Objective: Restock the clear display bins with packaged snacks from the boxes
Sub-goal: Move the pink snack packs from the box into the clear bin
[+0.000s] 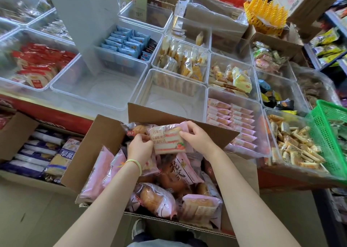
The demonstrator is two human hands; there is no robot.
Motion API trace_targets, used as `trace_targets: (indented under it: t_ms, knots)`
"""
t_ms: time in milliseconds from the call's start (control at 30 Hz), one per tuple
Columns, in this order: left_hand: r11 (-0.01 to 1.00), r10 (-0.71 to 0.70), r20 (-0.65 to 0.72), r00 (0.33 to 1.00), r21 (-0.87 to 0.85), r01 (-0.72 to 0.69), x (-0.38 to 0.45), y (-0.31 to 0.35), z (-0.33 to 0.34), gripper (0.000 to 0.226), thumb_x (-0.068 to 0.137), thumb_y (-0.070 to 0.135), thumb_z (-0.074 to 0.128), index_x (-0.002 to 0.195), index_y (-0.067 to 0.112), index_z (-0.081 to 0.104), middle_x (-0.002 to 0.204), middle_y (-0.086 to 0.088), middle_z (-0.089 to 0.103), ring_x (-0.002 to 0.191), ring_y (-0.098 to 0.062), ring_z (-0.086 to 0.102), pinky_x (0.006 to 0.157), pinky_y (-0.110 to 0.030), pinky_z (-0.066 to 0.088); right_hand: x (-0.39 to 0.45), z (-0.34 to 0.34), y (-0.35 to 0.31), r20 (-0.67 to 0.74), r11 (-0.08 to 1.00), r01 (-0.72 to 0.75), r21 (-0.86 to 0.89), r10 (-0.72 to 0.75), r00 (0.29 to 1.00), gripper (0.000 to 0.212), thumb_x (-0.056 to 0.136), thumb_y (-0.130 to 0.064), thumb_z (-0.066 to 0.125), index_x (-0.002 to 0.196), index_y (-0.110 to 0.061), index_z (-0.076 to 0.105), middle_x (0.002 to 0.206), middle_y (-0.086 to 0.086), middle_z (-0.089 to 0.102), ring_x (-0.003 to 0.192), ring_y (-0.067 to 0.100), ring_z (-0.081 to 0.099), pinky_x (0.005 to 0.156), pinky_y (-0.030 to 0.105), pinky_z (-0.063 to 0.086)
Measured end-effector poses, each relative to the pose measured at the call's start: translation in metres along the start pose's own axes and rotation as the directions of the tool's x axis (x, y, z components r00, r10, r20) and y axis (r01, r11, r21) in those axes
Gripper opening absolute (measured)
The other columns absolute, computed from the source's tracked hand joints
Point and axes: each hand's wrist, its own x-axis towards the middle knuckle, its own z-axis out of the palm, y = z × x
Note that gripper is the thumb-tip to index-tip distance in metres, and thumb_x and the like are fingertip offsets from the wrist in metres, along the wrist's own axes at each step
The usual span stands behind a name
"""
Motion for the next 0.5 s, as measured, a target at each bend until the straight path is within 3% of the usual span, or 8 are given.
trace_targets:
  t_ms: [167, 300, 367, 433, 500]
  knots:
    - [0.999, -0.012, 0.027, 1.0, -0.03, 0.013, -0.003, 0.002, -0.002, 0.012, 0.089, 0.016, 0.053, 0.099, 0.021, 0.058, 0.097, -0.006, 0.068, 0.089, -0.024, 0.066, 0.081, -0.04, 0.057, 0.004, 0.011, 0.003, 0.14, 0.993, -0.103, 0.06, 0.094, 0.986, 0.022, 0.096, -0.03, 0.065, 0.117, -0.024, 0.065, 0.112, -0.001, 0.073, 0.104, 0.014, 0.071, 0.095, 0.039, 0.057]
    - [0.991, -0.03, 0.073, 0.997, -0.13, 0.039, -0.008, 0.004, -0.007, 0.012, 0.09, 0.013, 0.05, 0.094, 0.021, 0.058, 0.1, -0.009, 0.069, 0.093, -0.027, 0.067, 0.087, -0.049, 0.056, 0.001, 0.013, 0.0, 0.054, 0.997, -0.055, 0.047, 0.052, 0.997, 0.019, 0.094, -0.026, 0.07, 0.111, -0.019, 0.07, 0.107, 0.0, 0.075, 0.1, 0.015, 0.072, 0.093, 0.044, 0.058]
    - [0.976, -0.015, 0.087, 0.996, -0.216, 0.034, -0.013, 0.009, -0.008, 0.017, 0.091, 0.009, 0.045, 0.096, 0.017, 0.059, 0.101, -0.014, 0.067, 0.09, -0.027, 0.065, 0.084, -0.047, 0.058, -0.008, 0.007, -0.006, 0.059, 0.996, -0.039, 0.074, 0.035, 0.998, 0.021, 0.094, -0.026, 0.07, 0.113, -0.019, 0.071, 0.108, -0.001, 0.076, 0.1, 0.015, 0.072, 0.093, 0.045, 0.058]
    - [0.96, 0.057, 0.051, 0.997, -0.278, -0.041, -0.021, 0.019, -0.01, 0.018, 0.094, 0.01, 0.044, 0.096, 0.014, 0.062, 0.102, -0.014, 0.066, 0.087, -0.023, 0.062, 0.076, -0.04, 0.055, -0.023, -0.005, -0.015, 0.063, 0.988, -0.028, 0.152, 0.019, 0.998, 0.023, 0.094, -0.025, 0.069, 0.116, -0.017, 0.07, 0.109, 0.0, 0.076, 0.101, 0.015, 0.073, 0.094, 0.043, 0.058]
    - [0.942, 0.182, 0.009, 0.983, -0.289, -0.172, -0.028, 0.032, -0.011, 0.017, 0.096, 0.025, 0.049, 0.097, 0.02, 0.065, 0.103, -0.005, 0.067, 0.095, -0.019, 0.063, 0.082, -0.037, 0.051, -0.037, -0.024, -0.024, 0.072, 0.951, -0.027, 0.307, 0.005, 0.997, 0.028, 0.094, -0.022, 0.068, 0.119, -0.011, 0.068, 0.113, 0.005, 0.075, 0.105, 0.02, 0.072, 0.097, 0.045, 0.056]
